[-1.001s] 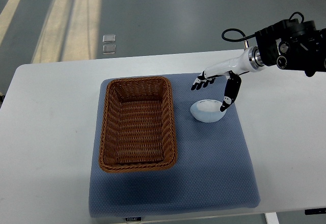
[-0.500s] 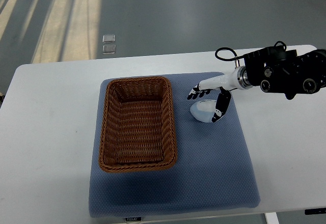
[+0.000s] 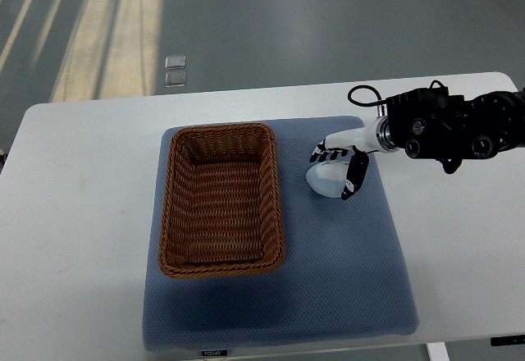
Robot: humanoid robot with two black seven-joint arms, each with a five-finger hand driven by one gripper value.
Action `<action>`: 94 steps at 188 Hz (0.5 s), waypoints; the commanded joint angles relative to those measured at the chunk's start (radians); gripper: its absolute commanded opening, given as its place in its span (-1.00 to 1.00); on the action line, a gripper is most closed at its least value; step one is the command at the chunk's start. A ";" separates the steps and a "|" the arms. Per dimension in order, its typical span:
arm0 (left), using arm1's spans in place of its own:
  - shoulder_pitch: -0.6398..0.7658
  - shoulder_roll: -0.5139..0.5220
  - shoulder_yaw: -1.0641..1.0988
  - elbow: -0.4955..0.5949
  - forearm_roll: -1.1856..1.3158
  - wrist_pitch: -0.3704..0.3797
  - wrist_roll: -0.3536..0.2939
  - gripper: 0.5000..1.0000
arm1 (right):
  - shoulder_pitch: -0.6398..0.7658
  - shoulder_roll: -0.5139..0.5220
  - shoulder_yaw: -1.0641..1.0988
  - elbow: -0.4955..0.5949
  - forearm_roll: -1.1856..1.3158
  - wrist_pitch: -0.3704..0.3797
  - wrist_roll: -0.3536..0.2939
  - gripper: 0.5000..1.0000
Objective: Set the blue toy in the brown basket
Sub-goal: 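Close the right hand fingers around the pale blue toy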
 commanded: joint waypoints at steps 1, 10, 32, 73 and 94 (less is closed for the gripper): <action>0.000 0.000 0.000 0.000 0.000 0.000 0.000 1.00 | 0.000 0.004 0.000 0.000 -0.006 0.001 0.000 0.02; 0.000 0.000 0.000 0.000 -0.001 0.000 0.000 1.00 | 0.000 0.006 0.000 0.000 -0.009 0.003 0.000 -0.19; 0.000 0.000 0.000 0.000 0.000 0.000 0.000 1.00 | -0.008 0.015 0.000 0.002 -0.034 0.010 0.000 -0.55; 0.000 0.000 0.000 0.000 -0.001 0.000 0.000 1.00 | -0.011 0.019 0.000 0.002 -0.048 0.019 0.001 -1.00; 0.000 0.000 0.000 0.000 0.000 0.000 0.000 1.00 | -0.002 0.012 0.000 0.002 -0.046 0.027 0.001 -1.00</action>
